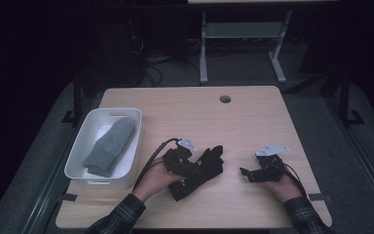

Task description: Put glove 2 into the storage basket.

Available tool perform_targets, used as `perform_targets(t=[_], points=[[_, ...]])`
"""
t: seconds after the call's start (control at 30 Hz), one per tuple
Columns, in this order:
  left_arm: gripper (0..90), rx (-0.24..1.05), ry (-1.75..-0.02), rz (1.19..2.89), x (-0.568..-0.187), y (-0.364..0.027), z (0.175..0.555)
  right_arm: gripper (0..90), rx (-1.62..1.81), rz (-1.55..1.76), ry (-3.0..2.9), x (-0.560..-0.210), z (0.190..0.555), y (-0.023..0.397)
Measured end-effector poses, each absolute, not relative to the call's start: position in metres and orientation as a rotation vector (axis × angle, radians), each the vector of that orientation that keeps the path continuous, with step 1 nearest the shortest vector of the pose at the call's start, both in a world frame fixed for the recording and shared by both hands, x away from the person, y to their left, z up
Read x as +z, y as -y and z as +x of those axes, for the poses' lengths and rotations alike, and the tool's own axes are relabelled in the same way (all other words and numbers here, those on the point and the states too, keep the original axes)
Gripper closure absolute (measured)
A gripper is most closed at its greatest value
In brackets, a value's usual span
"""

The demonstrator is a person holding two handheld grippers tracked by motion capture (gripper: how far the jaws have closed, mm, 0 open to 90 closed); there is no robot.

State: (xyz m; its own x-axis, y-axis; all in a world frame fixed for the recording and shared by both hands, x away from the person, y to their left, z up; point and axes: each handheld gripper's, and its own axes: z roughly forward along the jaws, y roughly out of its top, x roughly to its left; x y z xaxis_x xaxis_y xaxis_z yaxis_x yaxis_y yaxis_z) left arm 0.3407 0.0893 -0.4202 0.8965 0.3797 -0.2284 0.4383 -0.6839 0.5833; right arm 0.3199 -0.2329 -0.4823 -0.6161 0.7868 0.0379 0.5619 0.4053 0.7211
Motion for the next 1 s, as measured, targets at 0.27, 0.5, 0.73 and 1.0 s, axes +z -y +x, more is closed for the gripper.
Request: perform_targets(t=[0.27,0.5,0.73,1.0], points=[[67.1,-0.049,-0.629,2.356,-0.381,-0.112,0.348,12.9,1.032,1.174,-2.357,-0.482,0.32,0.233],[67.0,0.035,-0.708,2.301,-0.349,-0.151,0.357,12.9,1.032,1.172,-2.358,-0.482,0.32,0.233],[67.0,0.098,-0.798,2.255,-0.333,-0.195,0.364,12.9,1.032,1.172,-2.358,-0.482,0.32,0.233],[67.0,0.163,-0.916,2.216,-0.327,-0.244,0.369,12.9,1.033,1.174,-2.357,-0.482,0.32,0.233]])
